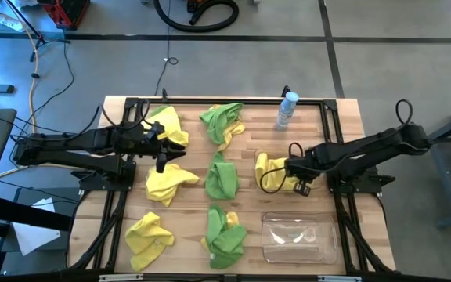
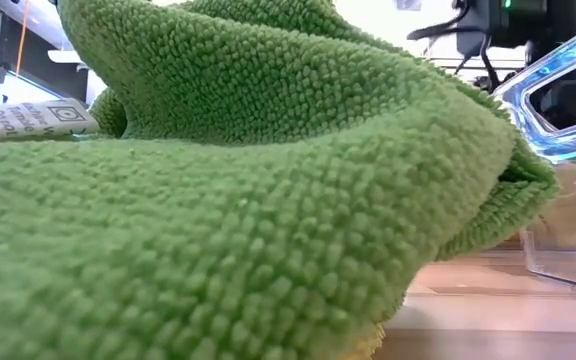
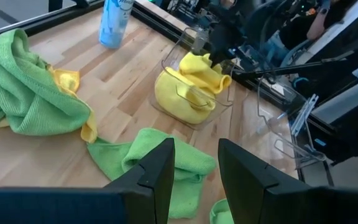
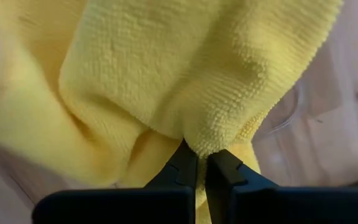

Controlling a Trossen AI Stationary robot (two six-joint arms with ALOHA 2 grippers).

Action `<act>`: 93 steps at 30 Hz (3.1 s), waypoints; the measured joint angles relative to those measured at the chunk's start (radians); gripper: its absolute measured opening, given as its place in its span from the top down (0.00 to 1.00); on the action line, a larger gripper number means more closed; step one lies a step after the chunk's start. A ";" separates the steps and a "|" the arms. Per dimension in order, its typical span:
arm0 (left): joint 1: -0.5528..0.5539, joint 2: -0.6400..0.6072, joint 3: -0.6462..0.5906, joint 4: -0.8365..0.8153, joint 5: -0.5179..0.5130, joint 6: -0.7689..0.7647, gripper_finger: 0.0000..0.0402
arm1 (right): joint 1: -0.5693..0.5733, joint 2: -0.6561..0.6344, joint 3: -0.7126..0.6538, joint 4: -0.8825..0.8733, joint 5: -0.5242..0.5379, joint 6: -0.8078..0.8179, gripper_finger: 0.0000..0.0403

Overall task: Sort microfiber towel by color & place in baskets
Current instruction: Put the yellow microfiber towel into the top transparent bin, then put the green microfiber towel into the bottom transparent bin

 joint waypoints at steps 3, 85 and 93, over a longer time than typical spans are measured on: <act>0.000 0.007 0.000 -0.002 0.000 0.010 0.72 | -0.012 0.001 -0.012 0.033 0.002 0.025 0.95; -0.158 0.663 0.472 -0.191 -0.185 0.089 0.72 | 0.023 -0.283 0.239 -0.135 0.235 0.283 0.83; -0.155 0.836 0.566 -0.184 -0.178 0.079 0.72 | 0.022 -0.268 0.239 -0.135 0.233 0.143 0.70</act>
